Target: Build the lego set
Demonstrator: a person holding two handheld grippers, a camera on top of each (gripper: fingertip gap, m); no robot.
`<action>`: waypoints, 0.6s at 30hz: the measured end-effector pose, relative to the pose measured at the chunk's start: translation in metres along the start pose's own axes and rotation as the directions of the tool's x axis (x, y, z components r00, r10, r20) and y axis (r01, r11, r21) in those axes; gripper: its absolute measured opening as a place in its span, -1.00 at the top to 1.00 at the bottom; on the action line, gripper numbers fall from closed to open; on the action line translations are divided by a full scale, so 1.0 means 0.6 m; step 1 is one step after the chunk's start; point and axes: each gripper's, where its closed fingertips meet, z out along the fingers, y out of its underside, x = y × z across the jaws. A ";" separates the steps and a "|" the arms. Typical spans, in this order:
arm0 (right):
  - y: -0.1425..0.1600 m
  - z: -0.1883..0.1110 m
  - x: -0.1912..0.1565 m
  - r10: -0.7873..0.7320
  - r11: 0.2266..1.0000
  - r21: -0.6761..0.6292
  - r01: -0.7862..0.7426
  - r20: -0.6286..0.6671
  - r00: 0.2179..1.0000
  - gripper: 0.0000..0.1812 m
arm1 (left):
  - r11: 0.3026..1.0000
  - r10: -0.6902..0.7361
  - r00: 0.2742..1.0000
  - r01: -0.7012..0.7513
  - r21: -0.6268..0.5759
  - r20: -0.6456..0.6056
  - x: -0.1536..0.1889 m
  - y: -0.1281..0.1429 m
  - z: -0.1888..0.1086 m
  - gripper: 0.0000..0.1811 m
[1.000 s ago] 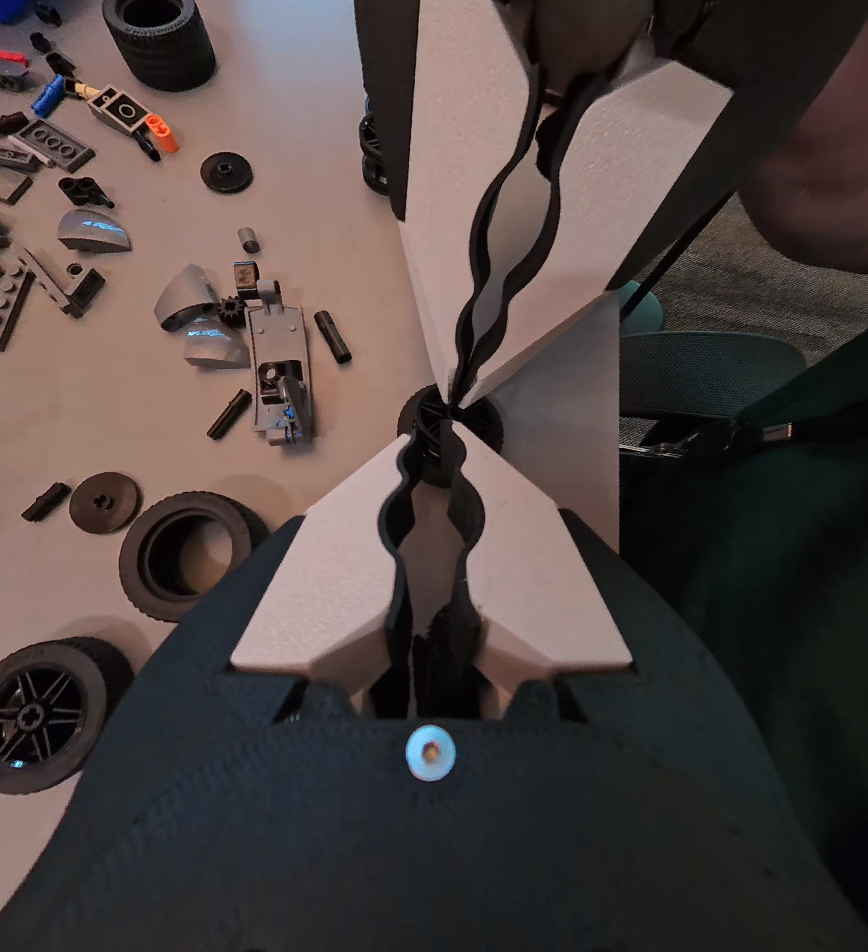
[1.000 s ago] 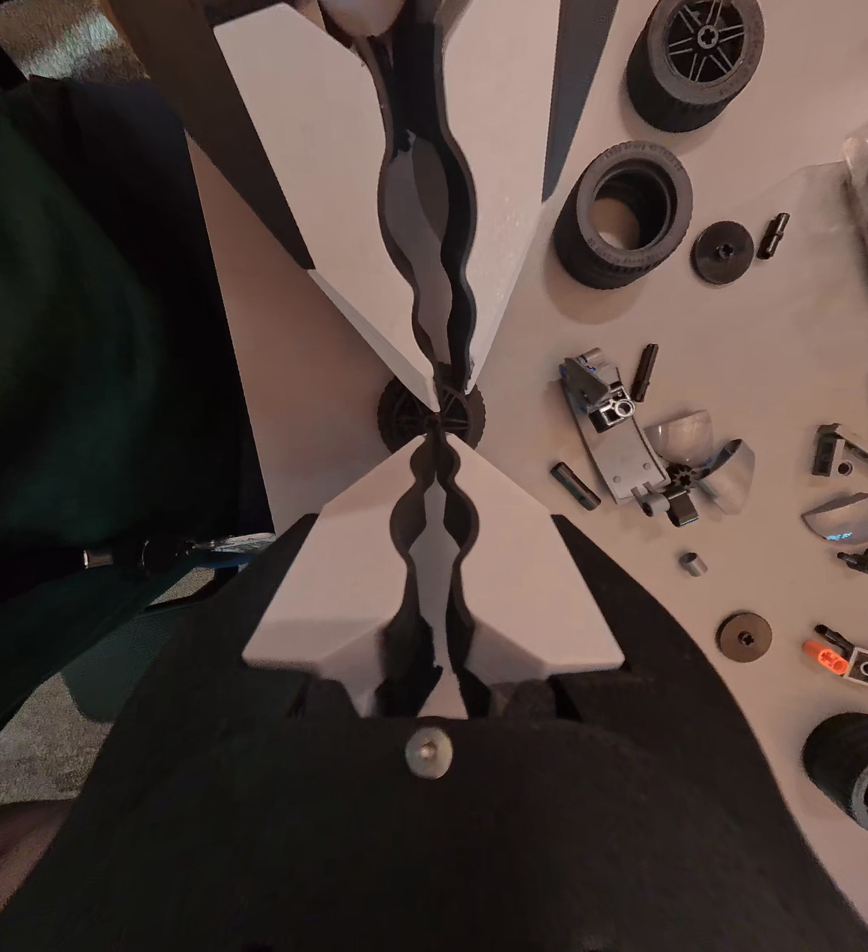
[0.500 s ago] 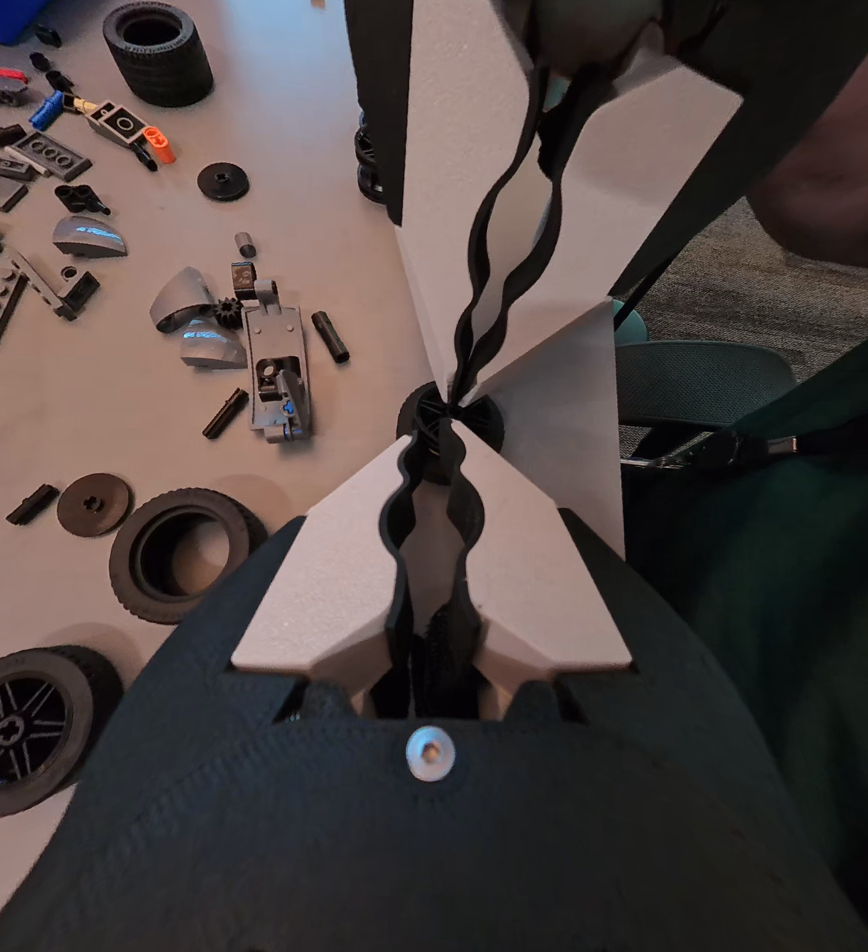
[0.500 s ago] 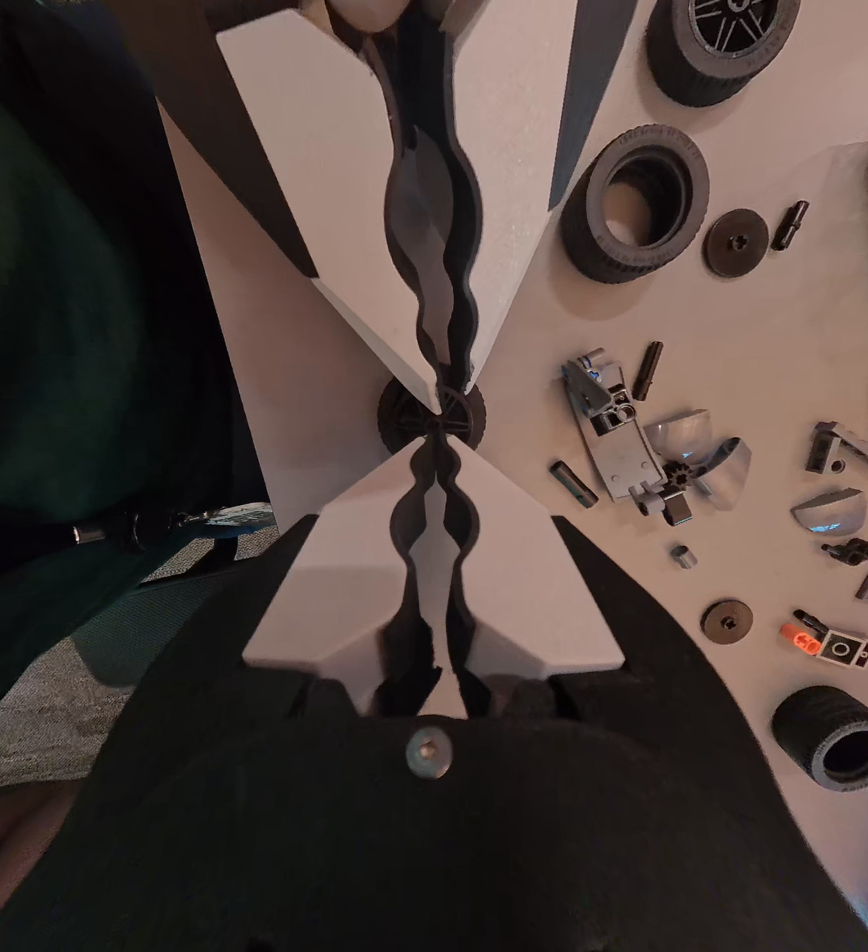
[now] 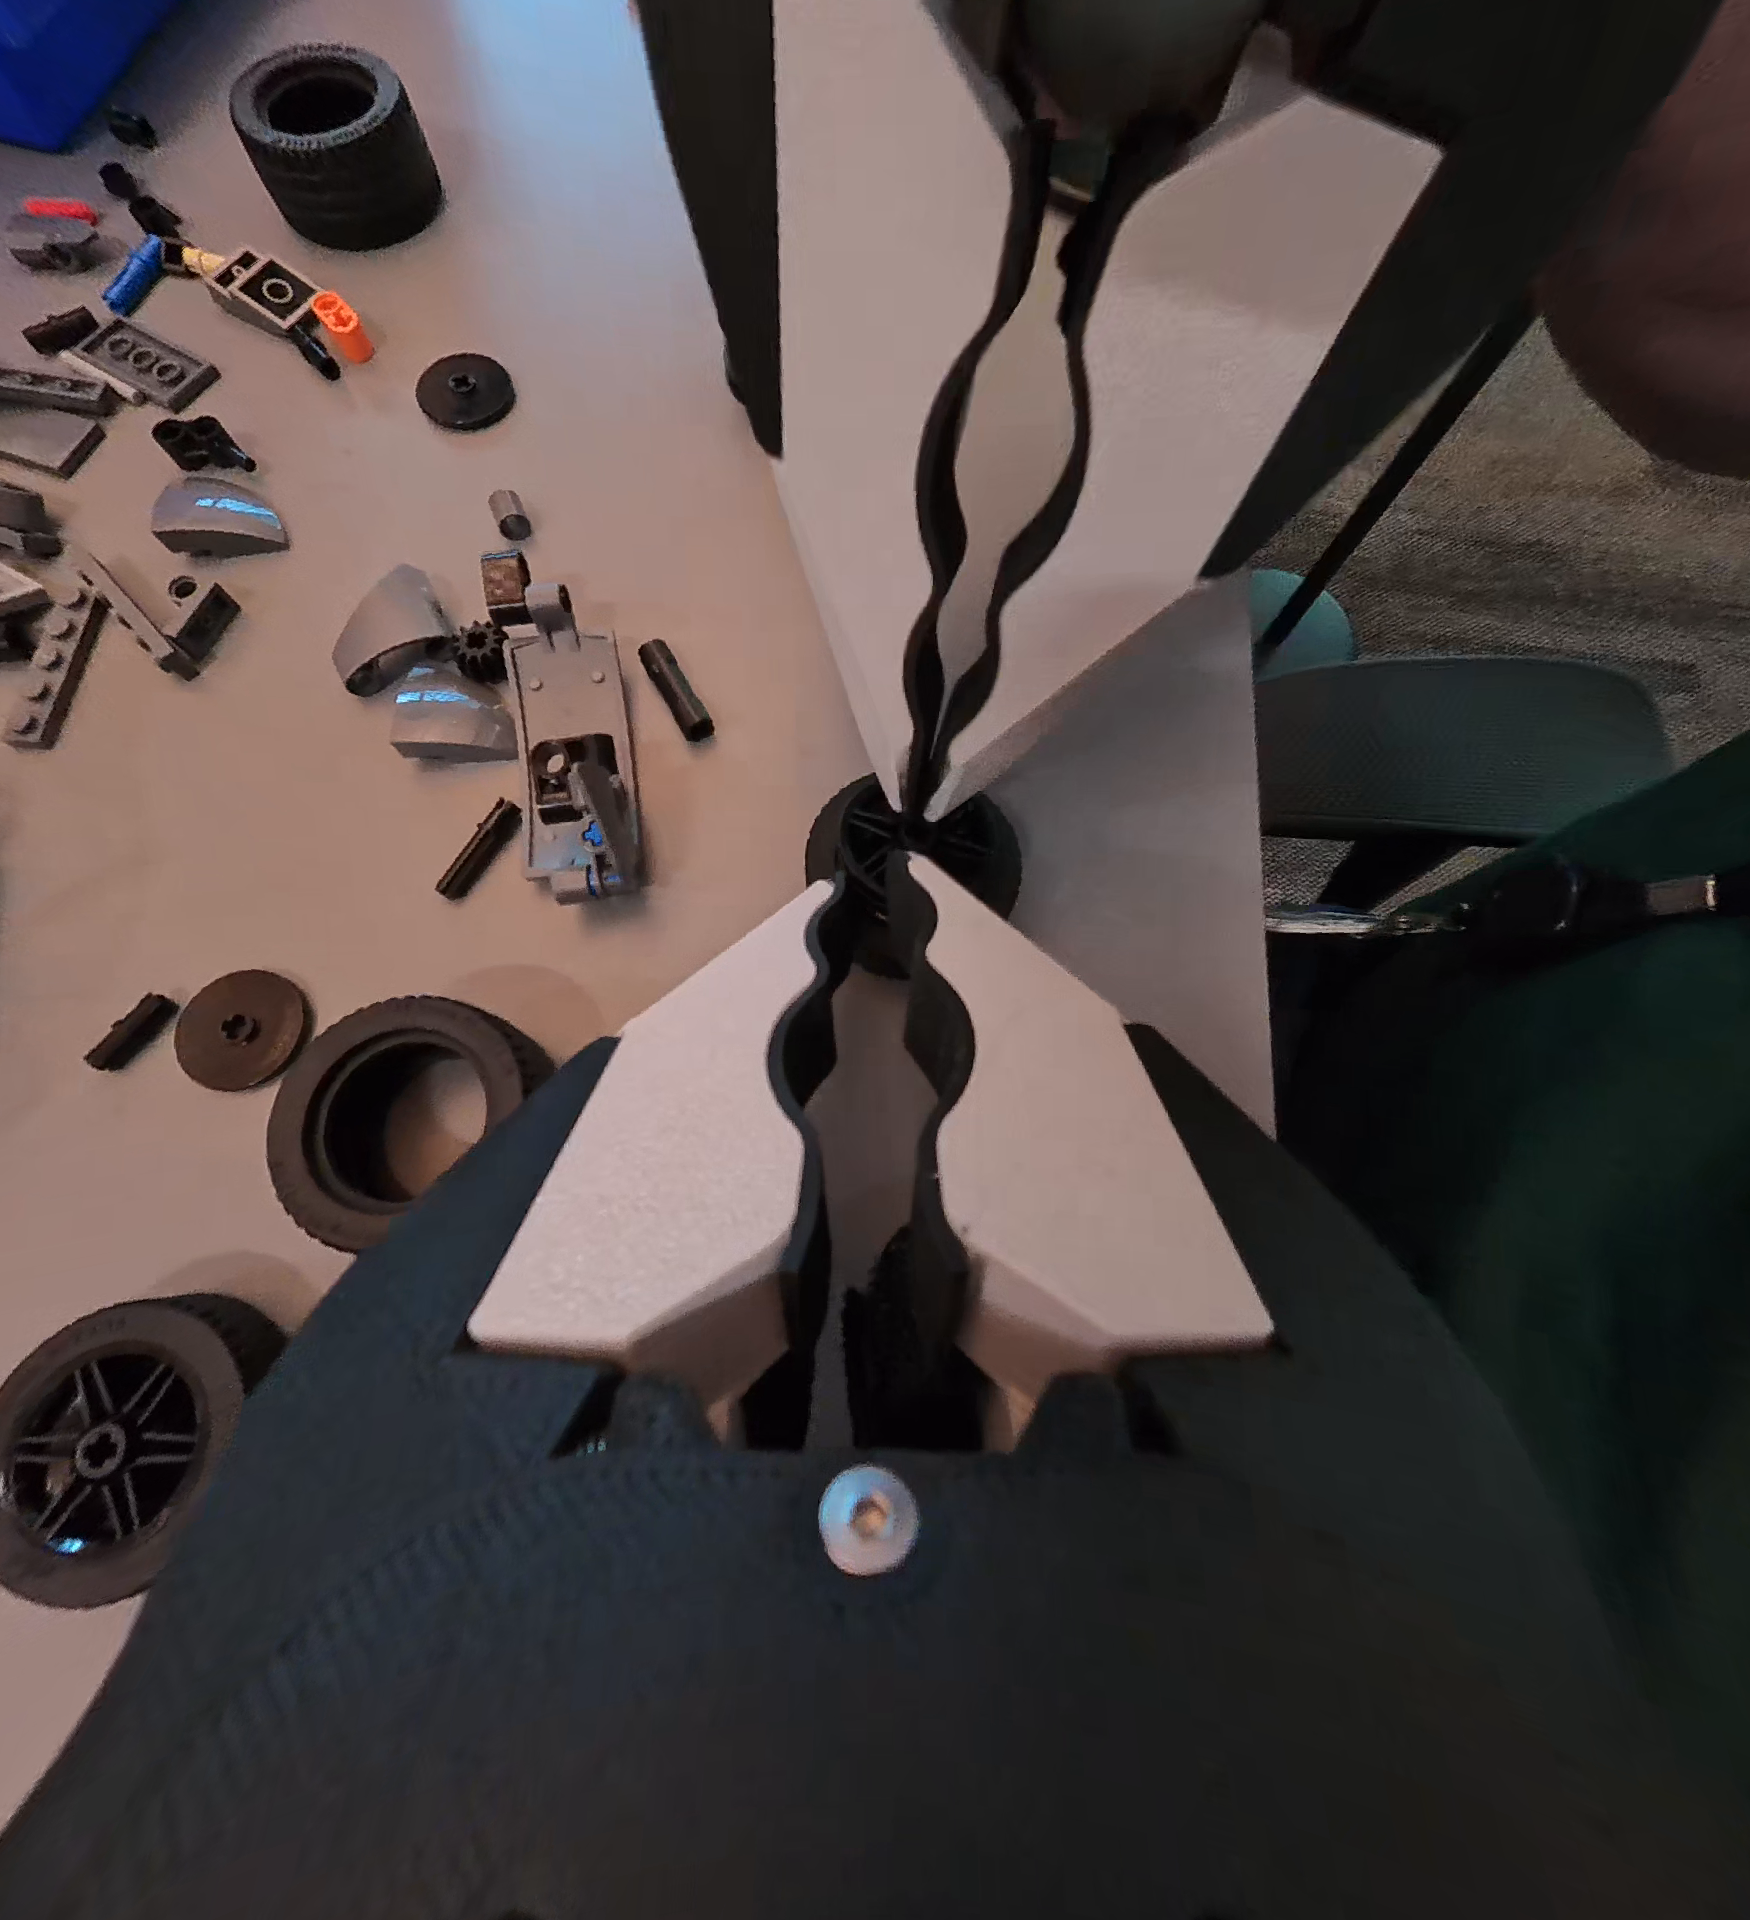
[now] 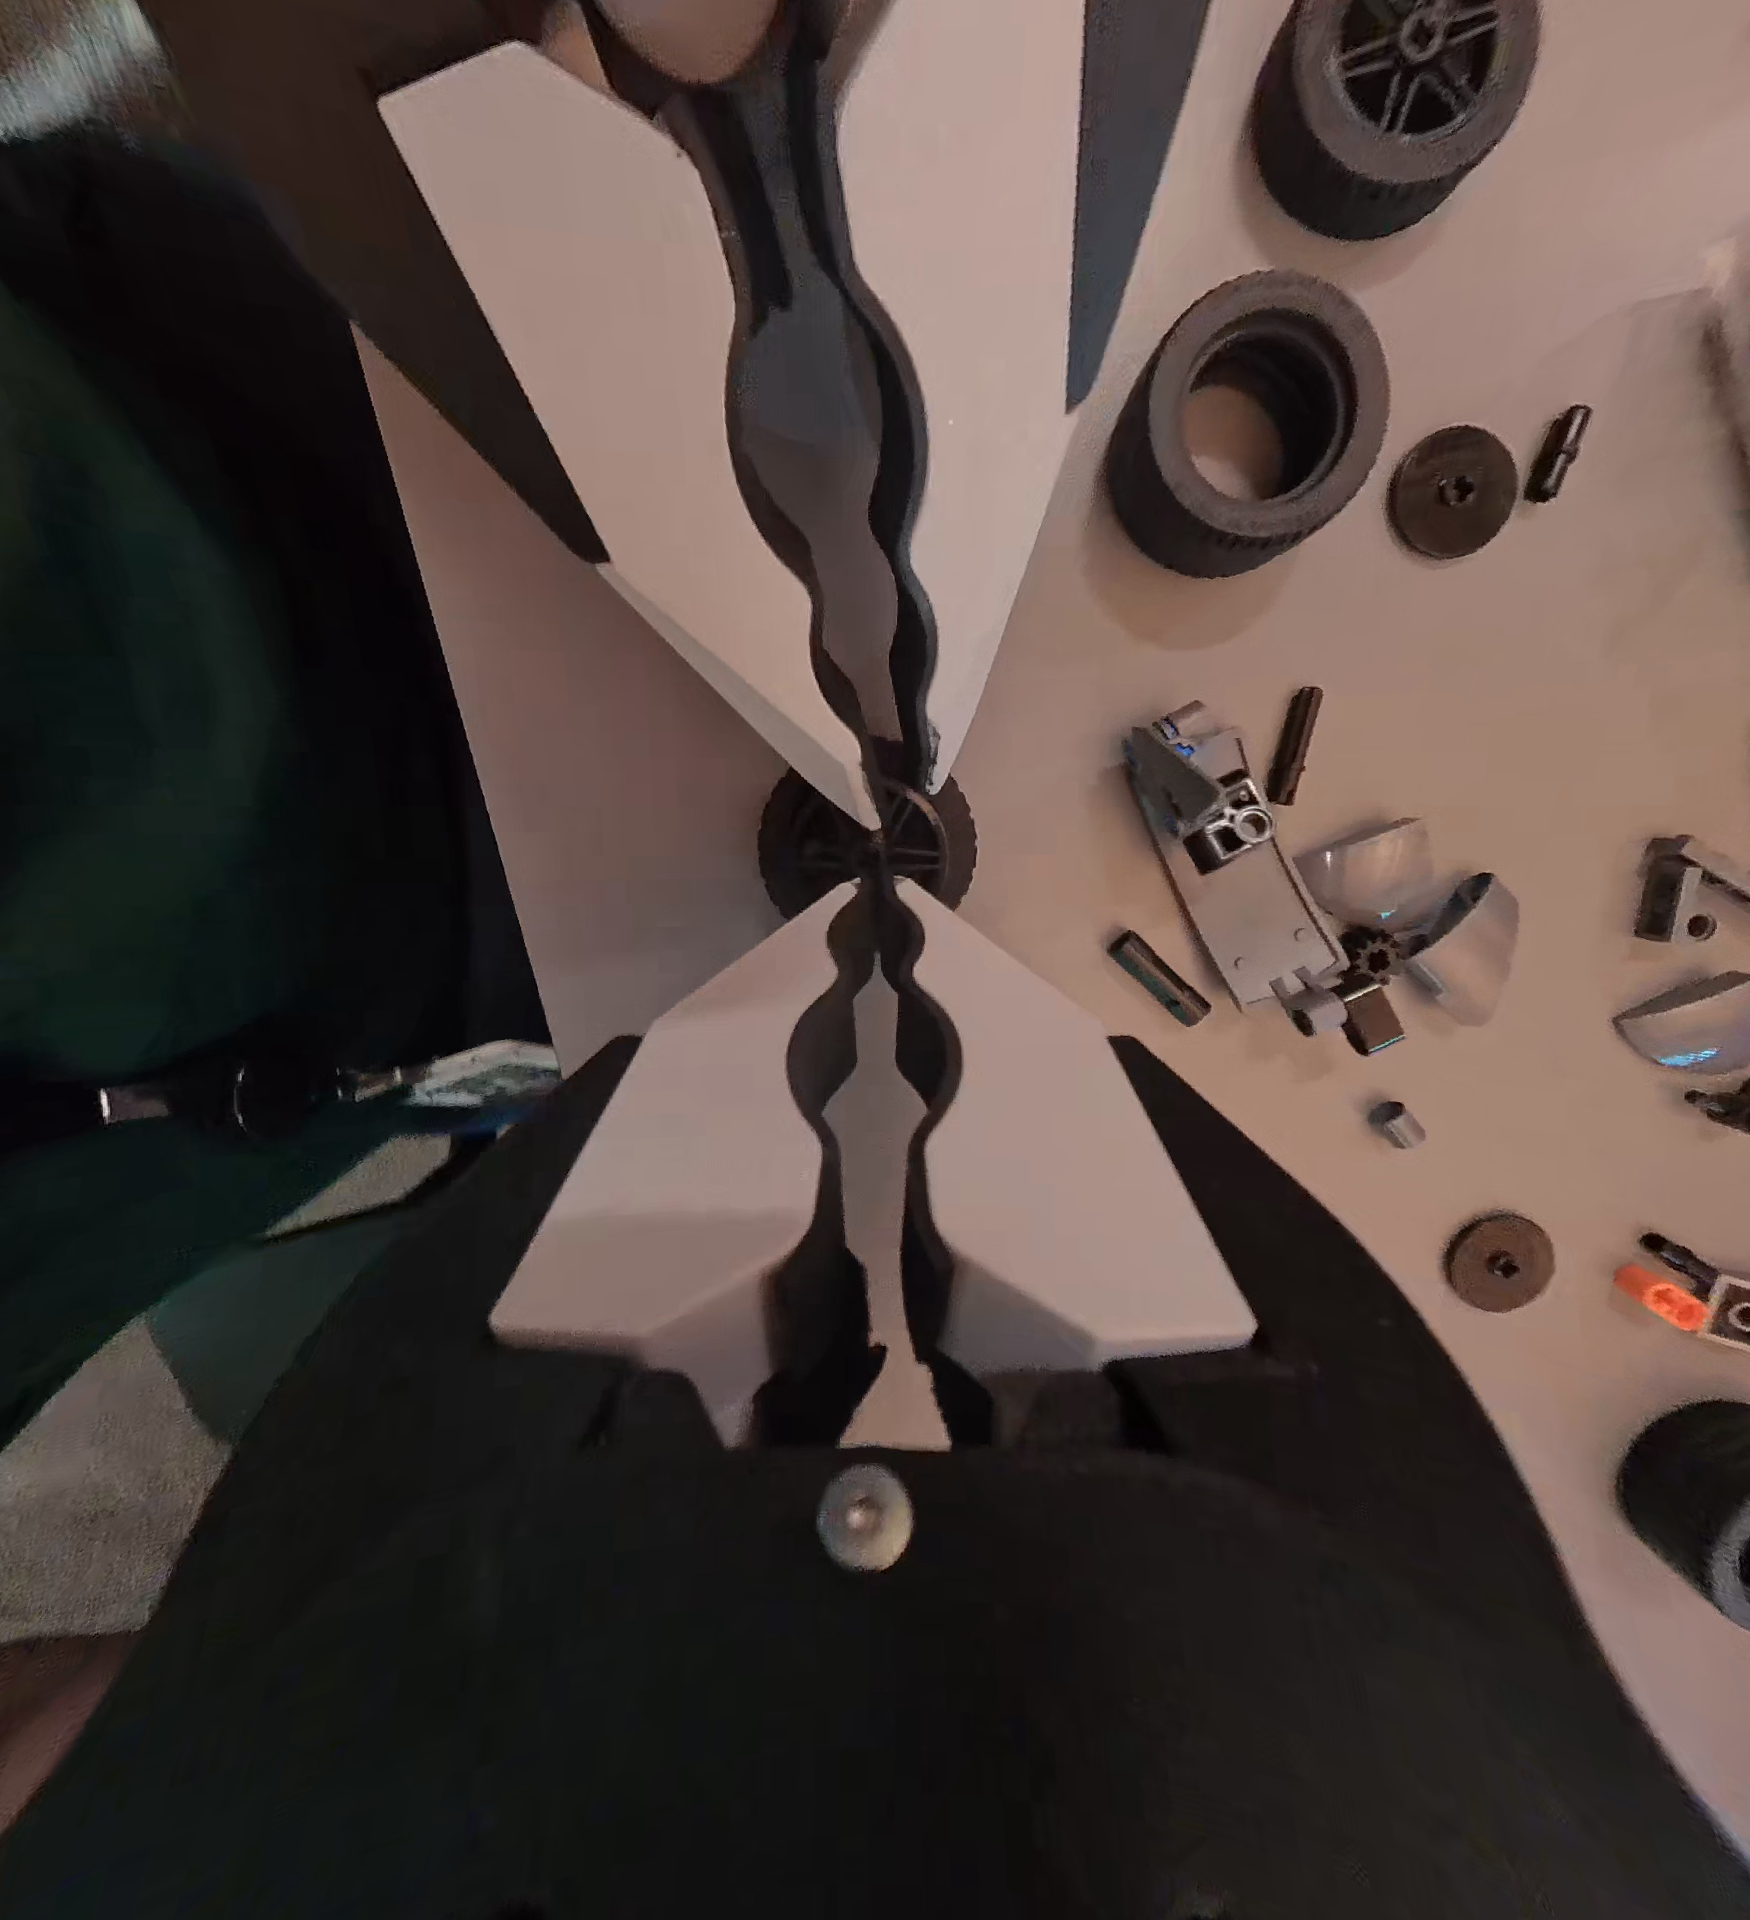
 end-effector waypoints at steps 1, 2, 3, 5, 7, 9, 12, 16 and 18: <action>-0.001 0.000 0.000 0.015 0.999 0.037 -0.014 -0.001 1.000 1.00 | 1.000 -0.007 1.000 0.007 -0.004 -0.005 0.000 0.000 -0.001 0.95; -0.003 -0.001 -0.001 0.027 0.997 0.072 -0.027 -0.002 1.000 1.00 | 1.000 -0.016 1.000 0.016 -0.004 -0.012 -0.001 0.000 -0.001 0.95; -0.008 -0.004 -0.003 0.038 0.993 0.111 -0.038 0.006 0.999 0.91 | 1.000 -0.018 1.000 0.018 -0.004 -0.015 -0.001 0.000 -0.002 0.94; -0.017 -0.009 -0.008 0.034 0.985 0.166 -0.038 0.023 0.999 0.88 | 1.000 -0.017 1.000 0.017 -0.013 -0.018 -0.001 0.000 -0.002 0.94; -0.015 -0.002 -0.005 0.027 0.987 0.158 -0.029 0.017 0.999 0.88 | 1.000 -0.008 1.000 0.008 -0.022 -0.015 -0.002 -0.001 -0.003 0.94; -0.019 0.001 -0.003 0.023 0.984 0.176 -0.026 0.016 1.000 0.92 | 1.000 -0.009 1.000 0.009 -0.024 -0.020 -0.002 -0.001 -0.003 0.95; -0.019 0.002 -0.003 0.008 0.984 0.181 -0.010 0.013 1.000 0.93 | 1.000 0.000 1.000 0.000 -0.027 -0.012 -0.001 0.000 -0.004 0.95; -0.019 0.003 -0.005 -0.017 0.987 0.158 0.016 0.007 1.000 0.94 | 0.999 0.012 1.000 -0.012 -0.044 -0.010 -0.002 0.000 -0.005 0.95; -0.019 0.003 -0.005 -0.018 0.989 0.149 0.017 0.008 1.000 0.95 | 0.998 0.029 1.000 -0.029 -0.051 0.004 -0.002 -0.001 -0.007 0.96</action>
